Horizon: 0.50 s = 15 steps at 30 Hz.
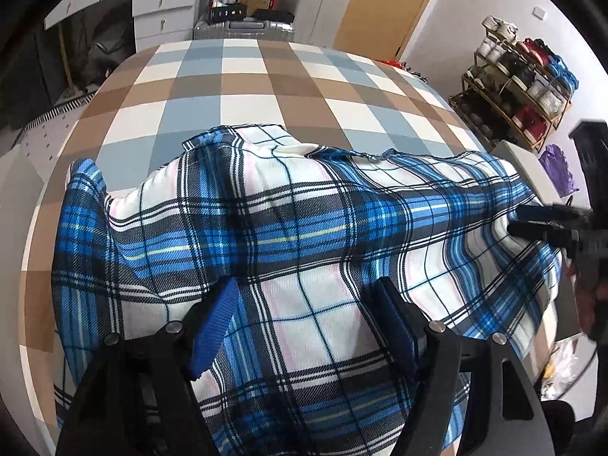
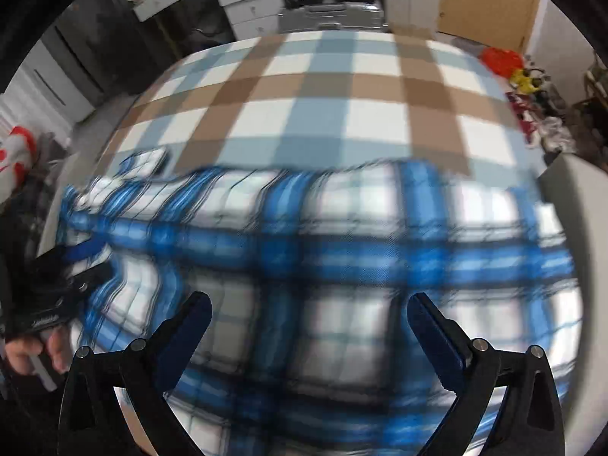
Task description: Fold large clothes
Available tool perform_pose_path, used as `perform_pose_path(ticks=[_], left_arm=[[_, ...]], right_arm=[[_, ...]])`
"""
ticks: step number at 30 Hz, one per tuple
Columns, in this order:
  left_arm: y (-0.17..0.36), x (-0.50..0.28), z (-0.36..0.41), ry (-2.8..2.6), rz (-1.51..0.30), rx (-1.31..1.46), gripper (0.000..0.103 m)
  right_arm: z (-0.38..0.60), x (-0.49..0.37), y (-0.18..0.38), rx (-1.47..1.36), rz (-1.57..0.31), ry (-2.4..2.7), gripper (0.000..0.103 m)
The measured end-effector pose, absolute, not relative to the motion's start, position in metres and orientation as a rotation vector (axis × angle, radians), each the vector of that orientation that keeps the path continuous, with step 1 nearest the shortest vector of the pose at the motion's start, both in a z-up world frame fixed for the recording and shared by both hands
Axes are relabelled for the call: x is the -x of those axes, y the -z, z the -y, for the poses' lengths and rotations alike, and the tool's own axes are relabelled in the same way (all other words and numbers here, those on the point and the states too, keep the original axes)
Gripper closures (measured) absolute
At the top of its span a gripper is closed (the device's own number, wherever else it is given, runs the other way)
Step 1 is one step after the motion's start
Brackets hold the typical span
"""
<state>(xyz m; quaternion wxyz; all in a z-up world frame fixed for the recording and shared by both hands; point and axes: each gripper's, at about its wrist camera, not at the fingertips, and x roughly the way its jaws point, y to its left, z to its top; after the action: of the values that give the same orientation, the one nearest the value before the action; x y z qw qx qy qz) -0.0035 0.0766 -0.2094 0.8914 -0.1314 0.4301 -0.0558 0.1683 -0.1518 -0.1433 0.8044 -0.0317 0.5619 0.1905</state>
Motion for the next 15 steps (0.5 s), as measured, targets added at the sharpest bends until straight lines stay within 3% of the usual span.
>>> perform_pose_path(ticks=[3, 5, 9, 15], left_arm=[[0.21, -0.007, -0.066, 0.095, -0.89, 0.253, 0.033], [0.21, -0.007, -0.063, 0.078, -0.888, 0.242, 0.033], [0.208, -0.009, -0.064, 0.074, -0.877, 0.248, 0.033], [0.191, 0.001, -0.064, 0.071, -0.823, 0.275, 0.033]], right_arm=[[0.128, -0.155, 0.182, 0.299, -1.216, -0.366, 0.0], [0.119, -0.151, 0.177, 0.352, -1.184, -0.365, 0.0], [0.14, -0.142, 0.149, 0.121, -1.193, -0.361, 0.0], [0.15, -0.085, 0.125, 0.167, -1.066, -0.331, 0.0]])
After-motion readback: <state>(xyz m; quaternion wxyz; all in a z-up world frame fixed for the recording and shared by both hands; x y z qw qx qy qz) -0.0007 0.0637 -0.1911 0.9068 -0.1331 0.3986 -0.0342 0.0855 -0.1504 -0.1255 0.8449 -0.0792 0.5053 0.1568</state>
